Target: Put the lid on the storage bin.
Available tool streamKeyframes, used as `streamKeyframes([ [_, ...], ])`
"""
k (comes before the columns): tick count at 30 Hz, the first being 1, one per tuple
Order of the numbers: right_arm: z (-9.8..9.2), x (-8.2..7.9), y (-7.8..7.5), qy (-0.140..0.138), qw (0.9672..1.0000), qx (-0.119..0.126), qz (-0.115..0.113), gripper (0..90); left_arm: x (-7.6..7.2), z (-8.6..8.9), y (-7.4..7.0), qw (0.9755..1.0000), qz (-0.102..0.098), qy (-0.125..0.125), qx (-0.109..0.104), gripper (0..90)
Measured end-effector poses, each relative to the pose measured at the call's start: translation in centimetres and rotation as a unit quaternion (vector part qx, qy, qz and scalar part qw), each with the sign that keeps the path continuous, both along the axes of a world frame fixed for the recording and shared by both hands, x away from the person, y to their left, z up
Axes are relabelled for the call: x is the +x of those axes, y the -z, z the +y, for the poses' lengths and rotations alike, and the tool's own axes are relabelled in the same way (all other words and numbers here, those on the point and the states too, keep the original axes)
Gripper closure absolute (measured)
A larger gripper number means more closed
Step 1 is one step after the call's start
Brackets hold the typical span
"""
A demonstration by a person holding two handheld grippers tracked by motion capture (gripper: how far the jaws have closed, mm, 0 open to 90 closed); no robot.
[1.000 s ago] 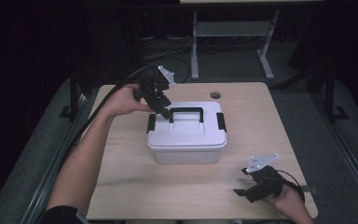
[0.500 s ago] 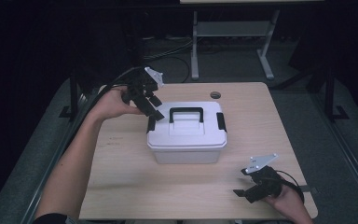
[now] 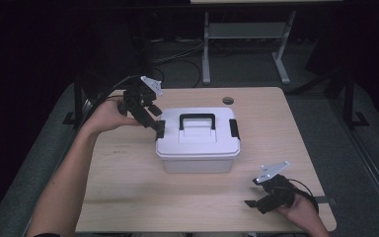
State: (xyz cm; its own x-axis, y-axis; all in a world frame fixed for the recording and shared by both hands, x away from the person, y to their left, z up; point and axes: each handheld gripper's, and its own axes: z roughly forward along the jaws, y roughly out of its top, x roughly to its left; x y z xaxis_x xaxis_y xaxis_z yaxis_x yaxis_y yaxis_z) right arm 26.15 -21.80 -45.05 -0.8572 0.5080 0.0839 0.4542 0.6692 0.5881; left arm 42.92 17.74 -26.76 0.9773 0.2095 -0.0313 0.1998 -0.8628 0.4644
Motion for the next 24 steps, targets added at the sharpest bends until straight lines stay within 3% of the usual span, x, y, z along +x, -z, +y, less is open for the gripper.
streamKeyframes([
  [24,0.2,0.0,0.1,0.004,1.0000,-0.008,-0.004,19.1,-1.4,3.1,2.0,0.9996,-0.001,-0.022,-0.017,31.8],
])
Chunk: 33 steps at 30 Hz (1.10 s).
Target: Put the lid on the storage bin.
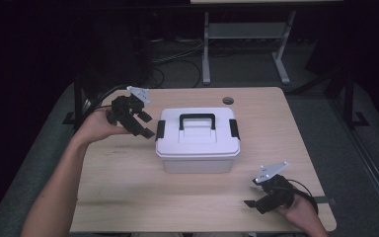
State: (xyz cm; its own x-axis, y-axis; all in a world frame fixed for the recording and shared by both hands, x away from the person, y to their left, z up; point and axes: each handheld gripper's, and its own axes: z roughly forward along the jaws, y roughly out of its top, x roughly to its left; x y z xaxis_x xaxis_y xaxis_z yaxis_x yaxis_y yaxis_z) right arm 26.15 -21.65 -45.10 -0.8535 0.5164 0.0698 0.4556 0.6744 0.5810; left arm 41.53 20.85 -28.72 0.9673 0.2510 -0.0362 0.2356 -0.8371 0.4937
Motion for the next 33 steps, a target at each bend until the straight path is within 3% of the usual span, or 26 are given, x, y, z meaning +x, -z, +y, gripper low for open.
streamKeyframes([
  [33,-0.1,-0.3,0.3,0.010,0.9999,-0.001,0.004,19.4,-3.3,5.5,3.7,0.9985,0.001,-0.045,-0.032,30.8],
])
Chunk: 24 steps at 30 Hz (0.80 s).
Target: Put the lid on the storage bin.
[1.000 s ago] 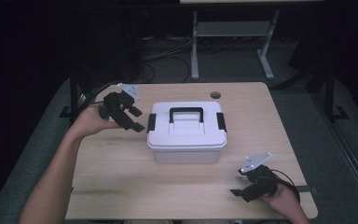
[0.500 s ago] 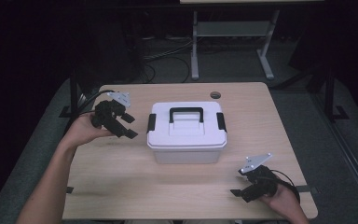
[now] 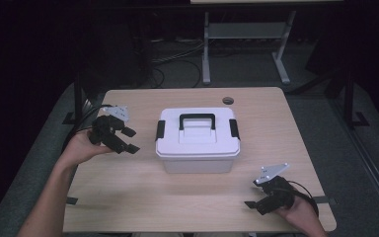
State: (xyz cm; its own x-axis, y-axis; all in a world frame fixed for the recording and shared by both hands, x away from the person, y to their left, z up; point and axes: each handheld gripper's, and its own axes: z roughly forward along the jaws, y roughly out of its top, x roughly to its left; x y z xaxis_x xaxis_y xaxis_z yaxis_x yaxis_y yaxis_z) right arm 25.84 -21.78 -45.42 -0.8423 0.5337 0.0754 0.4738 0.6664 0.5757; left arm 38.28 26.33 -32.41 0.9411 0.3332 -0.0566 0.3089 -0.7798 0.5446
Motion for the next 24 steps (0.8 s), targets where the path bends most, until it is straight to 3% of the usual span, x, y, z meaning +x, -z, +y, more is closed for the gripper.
streamKeyframes([
  [24,-0.5,-0.3,0.1,0.012,0.9999,0.004,0.000,19.4,-2.5,3.1,3.3,0.9992,0.010,-0.028,-0.025,30.4],
])
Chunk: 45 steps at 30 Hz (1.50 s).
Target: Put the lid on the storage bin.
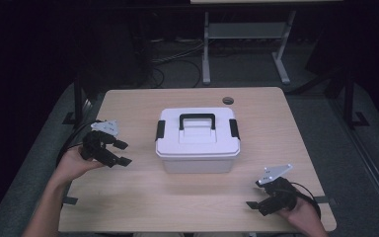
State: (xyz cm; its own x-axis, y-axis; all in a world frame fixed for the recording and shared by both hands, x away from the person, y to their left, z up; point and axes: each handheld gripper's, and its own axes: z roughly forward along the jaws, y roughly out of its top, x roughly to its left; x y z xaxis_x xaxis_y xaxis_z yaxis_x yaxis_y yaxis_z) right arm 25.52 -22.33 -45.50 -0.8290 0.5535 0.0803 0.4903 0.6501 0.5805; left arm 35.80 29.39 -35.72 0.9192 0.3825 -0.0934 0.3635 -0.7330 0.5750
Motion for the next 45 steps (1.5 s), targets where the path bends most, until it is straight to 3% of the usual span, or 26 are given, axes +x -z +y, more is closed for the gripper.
streamKeyframes([
  [16,0.3,0.0,0.0,-0.001,1.0000,0.001,0.001,19.4,-1.6,1.8,1.8,0.9996,0.002,-0.022,-0.017,29.2],
  [45,0.3,-0.4,0.0,0.000,1.0000,0.002,-0.006,19.4,-5.0,4.4,4.1,0.9984,-0.001,-0.050,-0.027,28.1],
])
